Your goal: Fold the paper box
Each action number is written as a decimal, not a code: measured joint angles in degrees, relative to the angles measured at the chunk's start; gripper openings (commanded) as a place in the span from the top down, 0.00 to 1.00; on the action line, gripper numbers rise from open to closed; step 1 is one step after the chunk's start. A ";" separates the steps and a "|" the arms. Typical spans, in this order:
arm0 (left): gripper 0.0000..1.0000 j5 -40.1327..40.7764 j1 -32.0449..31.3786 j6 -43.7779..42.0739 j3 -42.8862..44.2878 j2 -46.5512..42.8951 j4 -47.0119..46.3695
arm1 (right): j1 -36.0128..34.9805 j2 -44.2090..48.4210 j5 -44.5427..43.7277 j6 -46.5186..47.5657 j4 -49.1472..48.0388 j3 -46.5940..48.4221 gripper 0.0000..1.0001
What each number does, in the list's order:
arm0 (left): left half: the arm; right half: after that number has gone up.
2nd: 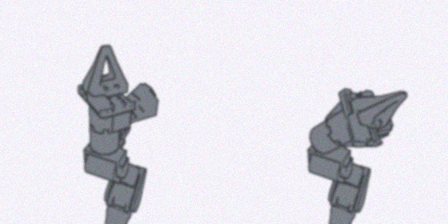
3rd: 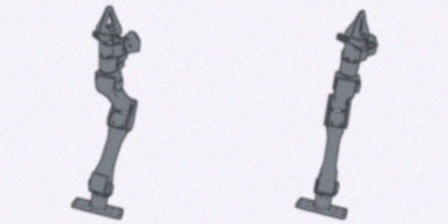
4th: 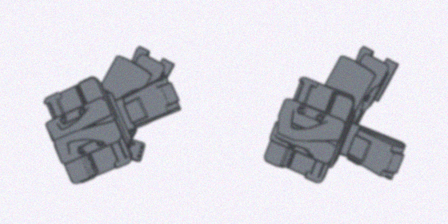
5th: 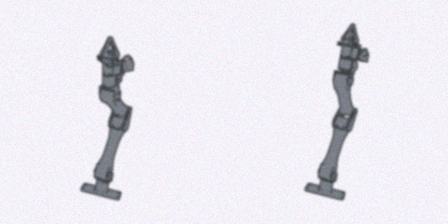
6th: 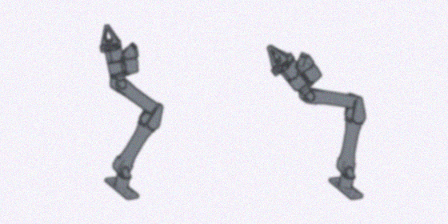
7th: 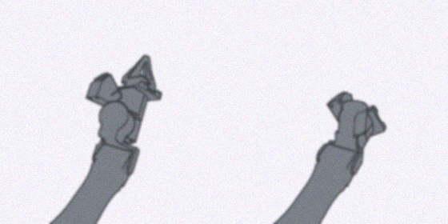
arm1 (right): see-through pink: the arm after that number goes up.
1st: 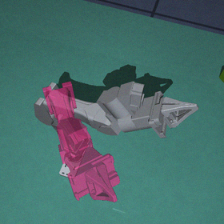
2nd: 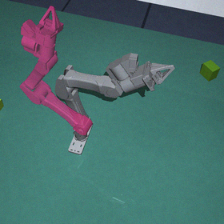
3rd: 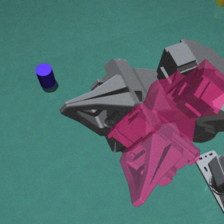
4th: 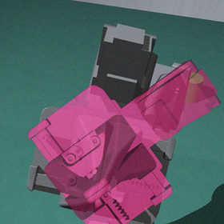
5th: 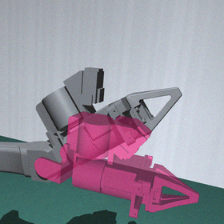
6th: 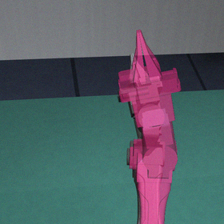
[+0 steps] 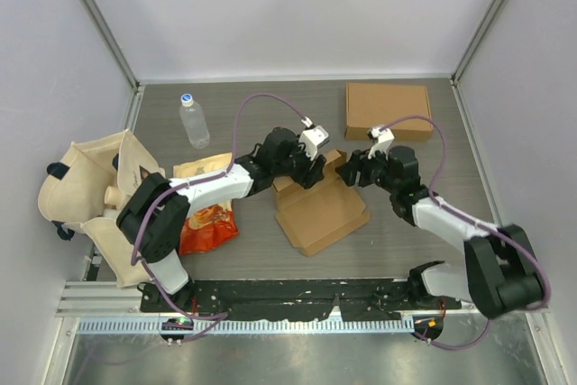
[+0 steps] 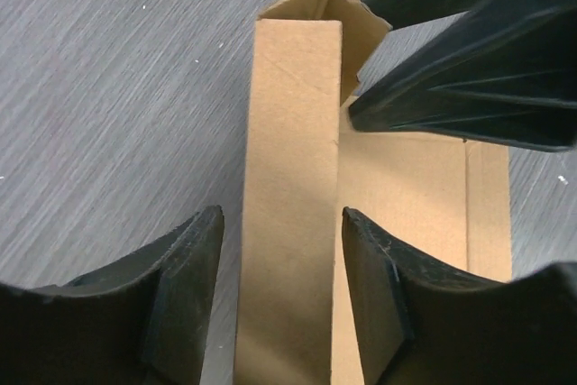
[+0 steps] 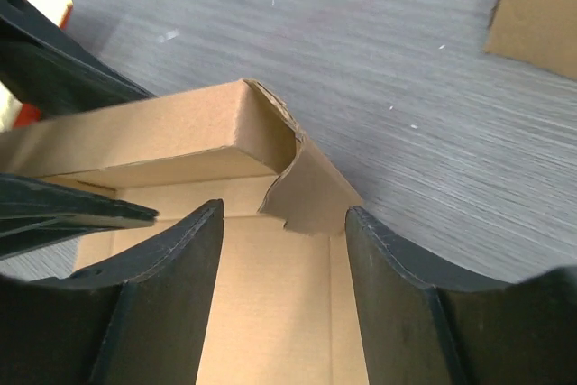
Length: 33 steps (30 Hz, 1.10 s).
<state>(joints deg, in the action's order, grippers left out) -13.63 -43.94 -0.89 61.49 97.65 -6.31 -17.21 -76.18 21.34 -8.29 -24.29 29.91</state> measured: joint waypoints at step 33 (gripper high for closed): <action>0.43 -15.34 10.47 21.77 20.96 11.08 17.90 | 8.02 -11.67 7.02 6.67 14.29 11.76 0.49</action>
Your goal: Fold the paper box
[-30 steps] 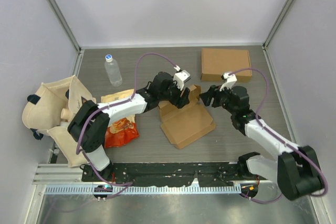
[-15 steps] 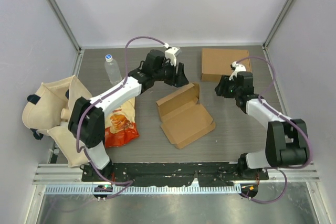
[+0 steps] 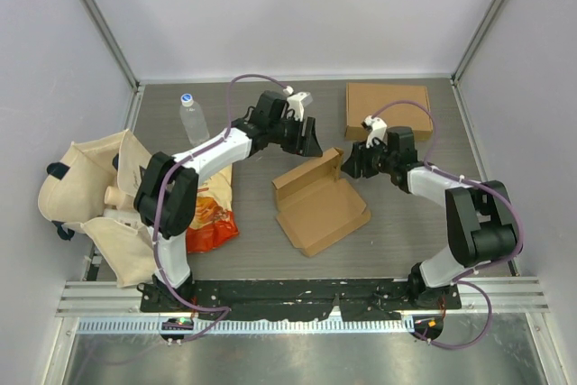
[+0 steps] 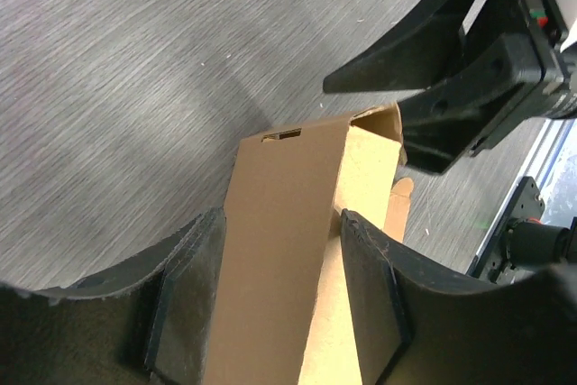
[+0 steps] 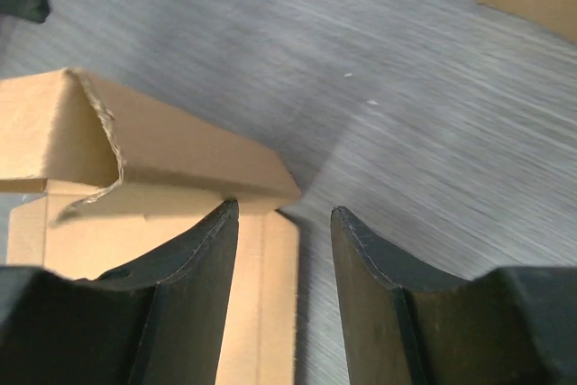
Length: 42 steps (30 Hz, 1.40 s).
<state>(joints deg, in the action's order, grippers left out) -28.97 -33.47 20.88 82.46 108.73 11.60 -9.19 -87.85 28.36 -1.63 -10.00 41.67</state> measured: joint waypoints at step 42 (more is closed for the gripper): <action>0.57 -4.70 0.15 3.23 0.63 1.84 -1.84 | -18.25 -1.62 -21.66 0.15 -16.94 -4.15 0.99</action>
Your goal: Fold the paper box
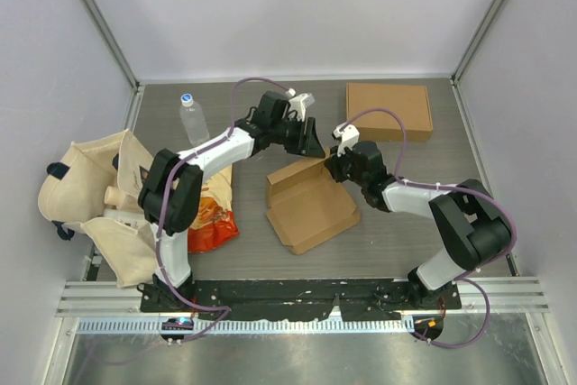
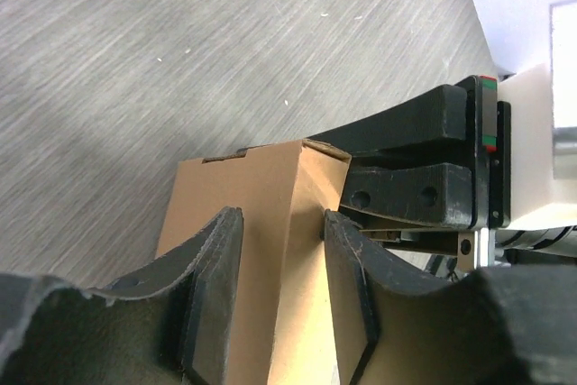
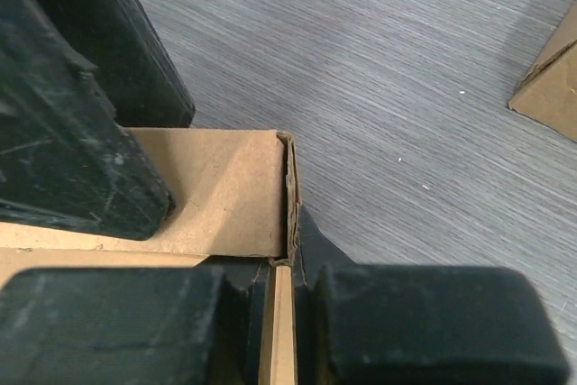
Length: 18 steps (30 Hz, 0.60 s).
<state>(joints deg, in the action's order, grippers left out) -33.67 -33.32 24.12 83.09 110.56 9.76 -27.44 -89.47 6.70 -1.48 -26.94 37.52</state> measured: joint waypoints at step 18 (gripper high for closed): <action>0.80 6.14 6.21 9.99 0.20 7.06 0.17 | -1.75 1.49 -1.01 0.92 -2.89 -2.73 0.99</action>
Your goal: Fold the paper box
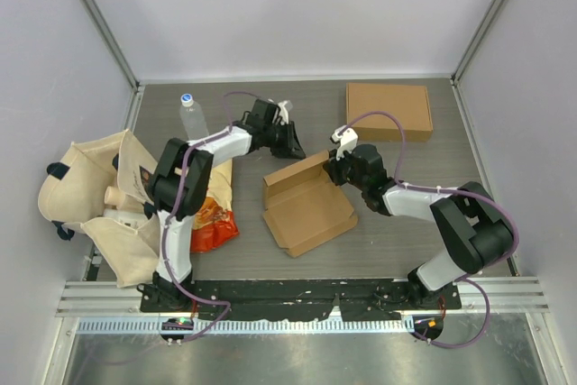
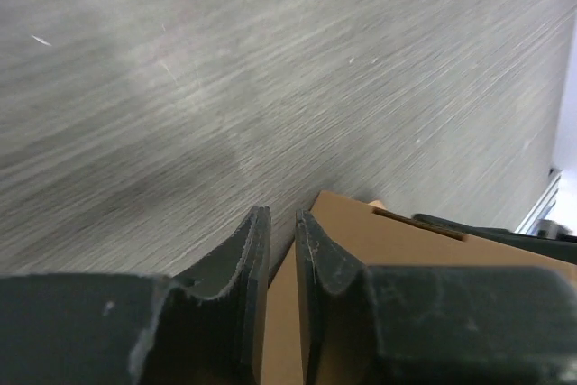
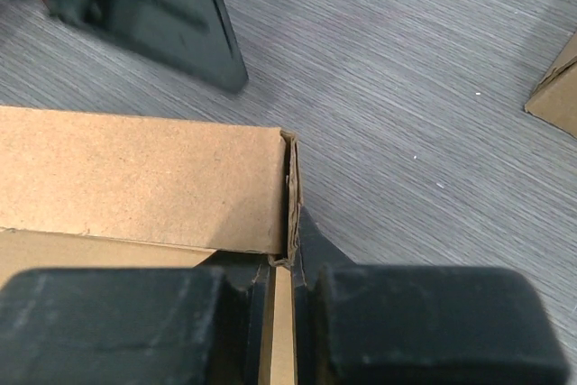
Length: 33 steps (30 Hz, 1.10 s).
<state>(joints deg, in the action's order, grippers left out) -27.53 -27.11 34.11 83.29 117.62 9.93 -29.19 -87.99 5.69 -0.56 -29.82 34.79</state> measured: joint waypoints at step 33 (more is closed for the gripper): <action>0.80 -8.70 -5.38 9.16 -7.37 0.90 -17.03 | -15.69 -5.16 -43.06 -5.92 -9.64 -1.75 0.87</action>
<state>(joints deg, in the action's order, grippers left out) -36.23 -32.49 43.27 75.92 118.52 -7.09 -44.88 -93.14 -37.36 -6.48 -39.46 33.04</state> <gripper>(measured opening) 0.176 0.113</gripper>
